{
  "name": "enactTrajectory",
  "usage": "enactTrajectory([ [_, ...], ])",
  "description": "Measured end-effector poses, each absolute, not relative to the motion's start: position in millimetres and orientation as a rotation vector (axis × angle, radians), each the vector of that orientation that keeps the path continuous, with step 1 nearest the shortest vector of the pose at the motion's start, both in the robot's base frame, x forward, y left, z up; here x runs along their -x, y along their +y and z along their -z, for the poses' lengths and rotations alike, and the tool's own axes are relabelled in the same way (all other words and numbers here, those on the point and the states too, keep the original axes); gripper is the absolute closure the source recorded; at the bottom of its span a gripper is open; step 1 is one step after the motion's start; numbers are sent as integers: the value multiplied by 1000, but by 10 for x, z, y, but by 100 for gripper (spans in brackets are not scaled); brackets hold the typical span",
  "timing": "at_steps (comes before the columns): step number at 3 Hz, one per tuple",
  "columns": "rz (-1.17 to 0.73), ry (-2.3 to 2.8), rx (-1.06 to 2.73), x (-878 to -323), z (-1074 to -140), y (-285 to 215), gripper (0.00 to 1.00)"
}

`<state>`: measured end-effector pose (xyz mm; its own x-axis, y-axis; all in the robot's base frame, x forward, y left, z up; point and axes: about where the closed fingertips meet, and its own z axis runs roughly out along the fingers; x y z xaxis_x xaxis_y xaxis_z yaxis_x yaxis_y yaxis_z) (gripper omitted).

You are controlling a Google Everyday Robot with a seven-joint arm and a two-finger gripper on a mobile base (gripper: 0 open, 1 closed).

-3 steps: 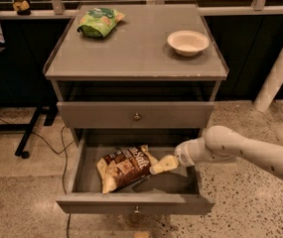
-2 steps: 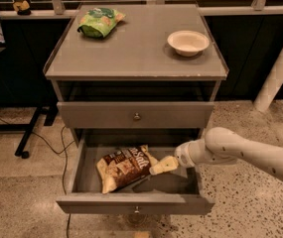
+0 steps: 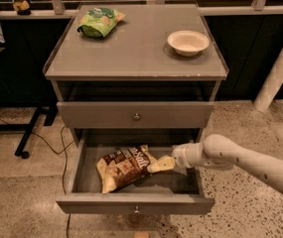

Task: Pick brown chip bag from middle drawer and place on counter

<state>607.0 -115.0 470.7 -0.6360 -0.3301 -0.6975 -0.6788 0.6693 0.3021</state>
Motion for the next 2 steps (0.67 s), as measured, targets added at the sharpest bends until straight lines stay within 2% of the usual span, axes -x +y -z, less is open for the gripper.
enactTrajectory([
  [2, -814, 2225, 758, -6370, -4266, -1009, 0],
])
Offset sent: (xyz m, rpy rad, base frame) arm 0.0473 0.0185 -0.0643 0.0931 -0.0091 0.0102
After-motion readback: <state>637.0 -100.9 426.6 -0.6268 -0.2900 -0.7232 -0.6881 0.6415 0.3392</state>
